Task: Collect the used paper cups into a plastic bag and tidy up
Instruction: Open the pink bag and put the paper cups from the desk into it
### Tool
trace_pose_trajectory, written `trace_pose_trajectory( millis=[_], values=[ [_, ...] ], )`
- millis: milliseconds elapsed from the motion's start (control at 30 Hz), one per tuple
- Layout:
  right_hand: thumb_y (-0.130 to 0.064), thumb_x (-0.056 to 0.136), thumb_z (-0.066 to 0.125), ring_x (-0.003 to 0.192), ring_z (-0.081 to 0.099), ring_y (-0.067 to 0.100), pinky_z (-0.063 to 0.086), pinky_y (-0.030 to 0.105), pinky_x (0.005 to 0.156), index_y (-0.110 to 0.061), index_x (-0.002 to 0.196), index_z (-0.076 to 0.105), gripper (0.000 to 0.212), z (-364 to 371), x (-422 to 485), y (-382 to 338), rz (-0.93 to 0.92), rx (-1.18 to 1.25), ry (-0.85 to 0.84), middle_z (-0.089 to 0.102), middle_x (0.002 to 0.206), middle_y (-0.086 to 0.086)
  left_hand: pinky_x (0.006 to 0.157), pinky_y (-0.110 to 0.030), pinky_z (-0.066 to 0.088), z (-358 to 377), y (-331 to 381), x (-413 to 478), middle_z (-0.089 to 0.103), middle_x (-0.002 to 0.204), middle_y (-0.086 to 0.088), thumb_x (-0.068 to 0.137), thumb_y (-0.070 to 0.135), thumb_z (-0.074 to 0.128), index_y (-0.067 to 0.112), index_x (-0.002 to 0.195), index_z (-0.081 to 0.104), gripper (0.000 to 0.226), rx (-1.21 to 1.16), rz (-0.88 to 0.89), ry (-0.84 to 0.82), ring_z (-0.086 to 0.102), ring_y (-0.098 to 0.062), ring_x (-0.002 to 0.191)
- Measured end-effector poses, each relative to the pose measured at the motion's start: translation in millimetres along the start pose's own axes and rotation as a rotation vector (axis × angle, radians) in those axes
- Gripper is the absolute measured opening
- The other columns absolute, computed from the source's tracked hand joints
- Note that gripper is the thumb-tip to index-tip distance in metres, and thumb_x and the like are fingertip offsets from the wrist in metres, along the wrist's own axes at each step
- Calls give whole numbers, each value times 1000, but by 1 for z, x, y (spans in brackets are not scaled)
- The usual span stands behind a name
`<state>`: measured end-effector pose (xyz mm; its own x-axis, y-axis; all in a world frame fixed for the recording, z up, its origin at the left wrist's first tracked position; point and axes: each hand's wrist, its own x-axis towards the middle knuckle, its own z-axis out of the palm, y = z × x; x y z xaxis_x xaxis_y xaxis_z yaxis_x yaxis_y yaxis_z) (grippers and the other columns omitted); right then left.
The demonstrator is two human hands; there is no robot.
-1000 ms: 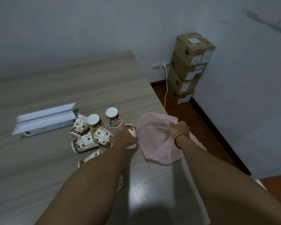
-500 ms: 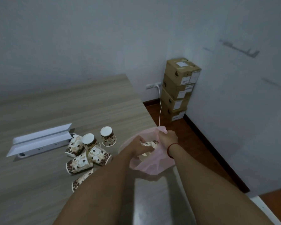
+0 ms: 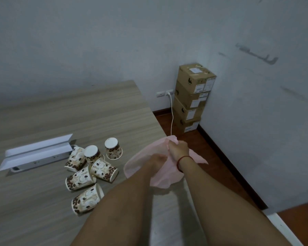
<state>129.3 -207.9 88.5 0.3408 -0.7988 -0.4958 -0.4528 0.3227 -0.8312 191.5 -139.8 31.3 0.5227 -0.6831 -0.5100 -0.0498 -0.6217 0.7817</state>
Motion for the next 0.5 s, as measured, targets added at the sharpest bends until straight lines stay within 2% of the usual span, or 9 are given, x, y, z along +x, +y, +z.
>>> trace_pose_trajectory(
  millis=[67, 133, 200, 300, 367, 400, 500],
  values=[
    [-31, 86, 53, 109, 60, 31, 40, 26, 79, -4, 121, 60, 44, -1, 3, 3, 3, -47, 4, 63, 119, 14, 106, -40, 45, -12, 4, -8, 59, 131, -14, 101, 13, 47, 5, 127, 60, 31, 67, -27, -10, 57, -31, 119],
    [-31, 90, 53, 113, 59, 32, 42, 28, 86, -3, 123, 59, 44, -2, 3, 4, -9, -77, 34, 62, 123, 15, 101, -42, 49, -28, 0, -11, 61, 127, -17, 99, 11, 49, 3, 125, 61, 30, 112, -44, -26, 60, -30, 108],
    [-33, 91, 51, 115, 57, 34, 44, 33, 96, -3, 125, 56, 46, -1, 5, 6, -12, -83, 56, 60, 127, 16, 87, -39, 52, -47, -2, -19, 64, 117, -15, 95, 11, 51, 2, 121, 64, 30, 113, -88, -14, 60, -25, 94],
    [-32, 94, 46, 122, 53, 35, 40, 35, 102, -1, 131, 51, 48, 6, 1, 9, 2, -156, 35, 55, 133, 17, 80, -32, 51, -79, -10, -27, 66, 101, -6, 89, 11, 57, 8, 100, 69, 16, 70, -155, -14, 65, -20, 86],
    [-33, 92, 49, 122, 52, 37, 41, 38, 104, -3, 133, 51, 51, 13, -4, 11, -14, -174, 19, 55, 134, 18, 79, -32, 50, -99, -15, -29, 67, 97, -6, 89, 15, 59, 11, 88, 67, 10, 108, -174, 52, 64, -20, 85],
    [-33, 89, 53, 121, 53, 37, 43, 41, 105, -3, 133, 51, 53, 17, -6, 12, -29, -168, 11, 55, 134, 18, 78, -31, 49, -107, -20, -27, 67, 99, -8, 91, 19, 59, 9, 89, 67, 13, 164, -164, 91, 63, -22, 88],
    [-32, 87, 59, 121, 53, 39, 45, 44, 104, -4, 135, 48, 56, 28, -12, 16, -29, -179, 4, 54, 136, 18, 88, -31, 48, -128, -36, -21, 65, 120, -16, 91, 28, 55, -1, 117, 61, 39, 331, -188, 351, 61, -31, 112]
  ],
)
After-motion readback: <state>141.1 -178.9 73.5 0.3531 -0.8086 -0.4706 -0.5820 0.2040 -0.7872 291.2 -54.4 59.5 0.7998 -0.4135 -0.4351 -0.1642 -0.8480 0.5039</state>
